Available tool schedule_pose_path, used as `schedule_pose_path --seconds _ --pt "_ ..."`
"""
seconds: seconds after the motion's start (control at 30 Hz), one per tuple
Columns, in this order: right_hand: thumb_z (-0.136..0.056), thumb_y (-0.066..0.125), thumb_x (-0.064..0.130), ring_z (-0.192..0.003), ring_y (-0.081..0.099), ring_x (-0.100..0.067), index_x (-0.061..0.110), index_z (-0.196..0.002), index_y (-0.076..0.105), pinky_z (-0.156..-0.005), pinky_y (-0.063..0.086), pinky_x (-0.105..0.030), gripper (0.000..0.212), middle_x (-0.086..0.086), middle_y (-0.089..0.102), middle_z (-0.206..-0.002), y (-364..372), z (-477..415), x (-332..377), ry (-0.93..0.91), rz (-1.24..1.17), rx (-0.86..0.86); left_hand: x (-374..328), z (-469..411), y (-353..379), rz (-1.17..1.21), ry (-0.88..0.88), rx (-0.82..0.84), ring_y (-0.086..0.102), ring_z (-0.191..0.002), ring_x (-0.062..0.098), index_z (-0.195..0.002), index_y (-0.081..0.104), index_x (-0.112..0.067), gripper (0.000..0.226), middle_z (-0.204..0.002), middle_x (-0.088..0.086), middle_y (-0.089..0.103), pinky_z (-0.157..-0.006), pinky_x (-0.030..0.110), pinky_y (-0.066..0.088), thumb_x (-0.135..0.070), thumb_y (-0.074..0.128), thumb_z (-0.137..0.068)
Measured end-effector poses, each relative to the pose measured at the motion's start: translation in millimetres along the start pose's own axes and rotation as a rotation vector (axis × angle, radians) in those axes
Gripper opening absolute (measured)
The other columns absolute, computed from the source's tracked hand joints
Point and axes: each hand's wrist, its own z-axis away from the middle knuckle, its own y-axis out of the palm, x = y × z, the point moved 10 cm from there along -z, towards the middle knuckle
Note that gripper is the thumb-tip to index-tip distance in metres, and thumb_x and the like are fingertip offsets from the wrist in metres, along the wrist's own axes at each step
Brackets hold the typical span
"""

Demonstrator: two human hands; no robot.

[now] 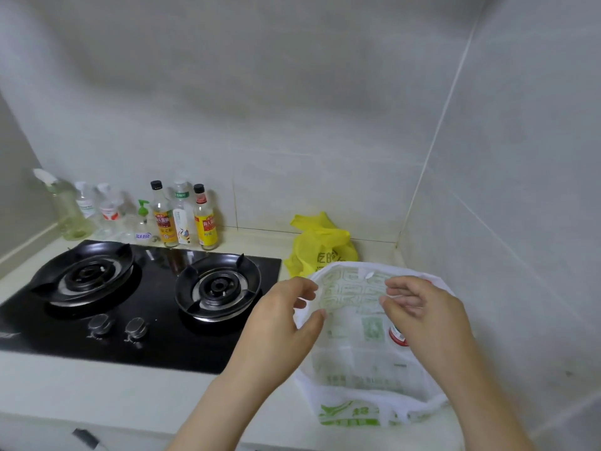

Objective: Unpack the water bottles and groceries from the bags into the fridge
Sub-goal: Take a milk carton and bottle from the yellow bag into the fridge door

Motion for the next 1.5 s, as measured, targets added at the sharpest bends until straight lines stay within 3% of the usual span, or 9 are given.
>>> schedule_pose_path --seconds 0.2,0.43,0.6,0.73,0.97,1.1,1.2,1.5 --pt "-0.081 0.073 0.011 -0.083 0.067 -0.004 0.022 -0.092 0.070 -0.083 0.052 -0.026 0.016 0.012 0.069 -0.087 18 -47 -14 0.027 0.031 -0.006 23 -60 12 0.002 0.025 0.039 0.055 -0.095 -0.007 -0.113 0.059 -0.032 0.029 -0.102 -0.021 0.060 -0.087 0.021 0.048 -0.031 0.063 -0.085" --pt "-0.083 0.072 0.016 -0.083 0.064 0.004 0.025 -0.097 0.068 -0.069 0.042 -0.003 0.017 0.013 0.069 -0.091 38 -89 -29 0.090 0.092 -0.019 42 -123 28 0.007 0.077 0.121 0.055 -0.097 -0.007 -0.112 0.058 -0.031 0.027 -0.105 -0.019 0.060 -0.087 0.020 0.047 -0.031 0.062 -0.086" --pt "-0.083 0.071 0.019 -0.085 0.065 0.000 0.028 -0.095 0.066 -0.072 0.040 -0.007 0.016 0.016 0.068 -0.091 40 -98 -49 0.147 0.147 -0.051 55 -149 52 0.035 0.090 0.194 0.056 -0.095 -0.005 -0.108 0.059 -0.030 0.024 -0.103 -0.018 0.060 -0.086 0.025 0.049 -0.029 0.064 -0.084" --pt "-0.083 0.072 0.019 -0.085 0.063 0.003 0.029 -0.095 0.065 -0.069 0.041 -0.001 0.017 0.016 0.068 -0.091 48 -111 -60 0.162 0.158 -0.041 63 -161 67 0.057 0.068 0.223 0.057 -0.094 -0.004 -0.107 0.059 -0.031 0.024 -0.102 -0.018 0.060 -0.084 0.025 0.050 -0.029 0.065 -0.084" --pt "-0.085 0.070 0.018 -0.088 0.063 0.001 0.023 -0.103 0.068 -0.072 0.042 -0.006 0.019 0.012 0.068 -0.095 56 -140 -78 0.163 0.157 0.023 72 -177 77 0.022 0.037 0.210 0.057 -0.095 -0.003 -0.110 0.059 -0.030 0.025 -0.104 -0.018 0.060 -0.083 0.023 0.050 -0.027 0.064 -0.085" --pt "-0.085 0.068 0.015 -0.091 0.065 -0.003 0.020 -0.107 0.068 -0.082 0.049 -0.020 0.023 0.009 0.069 -0.098 57 -161 -83 0.145 0.149 0.069 77 -188 81 -0.006 0.019 0.214 0.057 -0.093 -0.005 -0.108 0.059 -0.031 0.024 -0.101 -0.019 0.061 -0.081 0.021 0.050 -0.027 0.064 -0.085" --pt "-0.084 0.069 0.018 -0.090 0.066 -0.006 0.024 -0.099 0.068 -0.086 0.053 -0.029 0.017 0.009 0.070 -0.095 63 -181 -84 0.110 0.148 0.113 85 -207 82 -0.018 0.003 0.214 0.061 -0.088 0.000 -0.104 0.061 -0.026 0.021 -0.098 -0.014 0.064 -0.080 0.021 0.050 -0.023 0.066 -0.084" --pt "-0.081 0.071 0.015 -0.084 0.068 -0.012 0.018 -0.094 0.070 -0.081 0.053 -0.028 0.014 0.004 0.070 -0.087 78 -232 -98 0.066 0.165 0.159 106 -267 116 -0.260 0.052 0.244 0.060 -0.092 0.011 -0.111 0.060 -0.020 0.027 -0.105 -0.005 0.062 -0.082 0.026 0.049 -0.026 0.064 -0.085"
